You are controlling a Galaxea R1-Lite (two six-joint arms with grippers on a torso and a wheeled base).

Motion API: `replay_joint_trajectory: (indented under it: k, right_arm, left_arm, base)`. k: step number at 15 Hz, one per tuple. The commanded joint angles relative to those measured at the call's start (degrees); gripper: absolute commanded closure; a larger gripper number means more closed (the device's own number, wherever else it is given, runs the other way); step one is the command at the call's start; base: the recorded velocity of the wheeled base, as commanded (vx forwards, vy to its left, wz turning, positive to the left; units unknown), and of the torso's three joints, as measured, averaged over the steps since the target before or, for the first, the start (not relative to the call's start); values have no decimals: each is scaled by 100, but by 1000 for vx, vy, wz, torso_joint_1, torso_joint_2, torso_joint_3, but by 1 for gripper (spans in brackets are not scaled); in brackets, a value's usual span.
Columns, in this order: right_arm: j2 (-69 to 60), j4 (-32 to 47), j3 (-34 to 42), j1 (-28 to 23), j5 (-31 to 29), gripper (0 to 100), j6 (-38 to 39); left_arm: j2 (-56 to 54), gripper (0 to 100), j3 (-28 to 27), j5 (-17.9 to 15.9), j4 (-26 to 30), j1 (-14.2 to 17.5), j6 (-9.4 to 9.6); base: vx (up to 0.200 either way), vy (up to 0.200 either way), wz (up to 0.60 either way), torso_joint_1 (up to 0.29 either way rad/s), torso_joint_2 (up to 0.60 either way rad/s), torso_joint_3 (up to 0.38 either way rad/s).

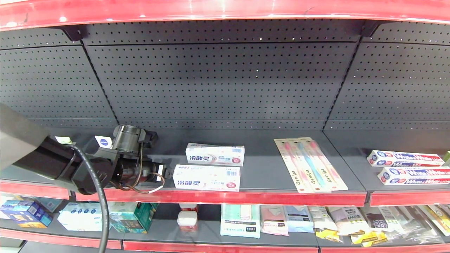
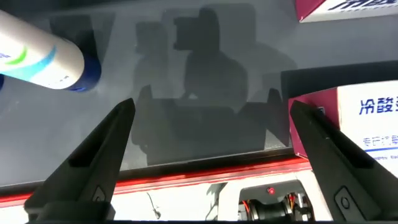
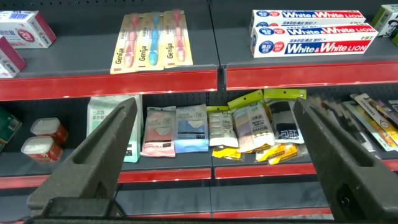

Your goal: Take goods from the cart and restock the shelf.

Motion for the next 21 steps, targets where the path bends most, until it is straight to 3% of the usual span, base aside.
replay_joint_trajectory:
  k: [1,21]
  right_arm:
    - [9,-1,0,0,0,0,-1]
    - [9,-1,0,0,0,0,-1]
  left_arm:
    - [-2,0,-9,2,-2,-5,0]
    - [112,0,-115,11,-90,-120,-9]
  base:
    - [0,0,0,0,0,0]
    - [0,0,0,0,0,0]
